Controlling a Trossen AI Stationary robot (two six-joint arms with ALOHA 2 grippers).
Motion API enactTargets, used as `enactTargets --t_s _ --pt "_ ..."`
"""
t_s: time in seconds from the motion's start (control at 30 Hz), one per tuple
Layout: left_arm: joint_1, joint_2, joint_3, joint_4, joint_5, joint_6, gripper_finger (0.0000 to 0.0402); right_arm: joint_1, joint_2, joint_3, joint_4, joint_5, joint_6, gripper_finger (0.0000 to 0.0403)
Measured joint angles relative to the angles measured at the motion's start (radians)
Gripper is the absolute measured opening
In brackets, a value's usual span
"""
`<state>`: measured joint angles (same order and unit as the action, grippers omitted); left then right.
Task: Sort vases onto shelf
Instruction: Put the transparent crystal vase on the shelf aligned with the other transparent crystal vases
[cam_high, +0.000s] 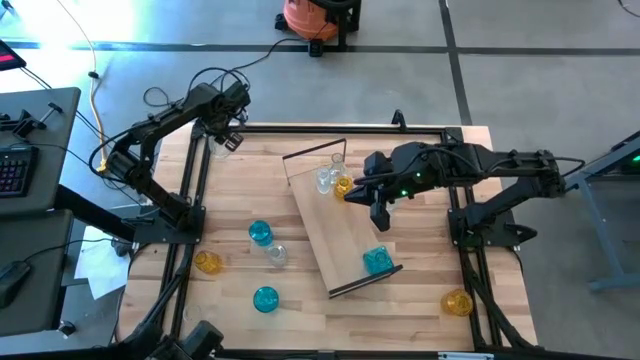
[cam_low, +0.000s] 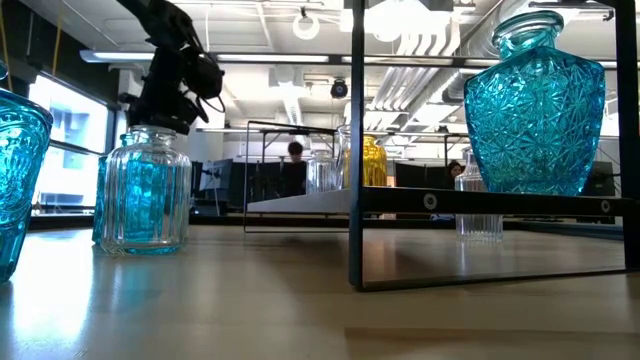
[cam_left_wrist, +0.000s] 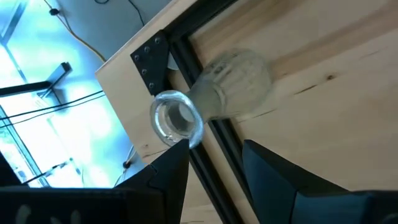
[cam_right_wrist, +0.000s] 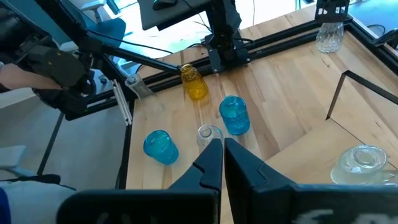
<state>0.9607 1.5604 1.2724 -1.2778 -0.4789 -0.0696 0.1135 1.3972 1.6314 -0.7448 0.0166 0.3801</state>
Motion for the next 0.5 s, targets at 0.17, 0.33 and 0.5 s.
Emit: enactTargets --t_s 0.17,0.33,0.5 --pt "0.001 0.000 0.000 0.032 -0.006 -0.005 0.0142 0.000 0.000 0.000 0.000 0.000 0.006 0.0000" --pt "0.008 0.000 0.000 0.056 -0.010 0.001 0.0142 0.001 0.000 0.000 0.000 -0.001 0.012 0.0000" --pt "0.023 0.000 0.000 0.060 0.004 0.001 0.0142 0.005 0.000 0.000 0.001 0.000 0.016 0.0000"
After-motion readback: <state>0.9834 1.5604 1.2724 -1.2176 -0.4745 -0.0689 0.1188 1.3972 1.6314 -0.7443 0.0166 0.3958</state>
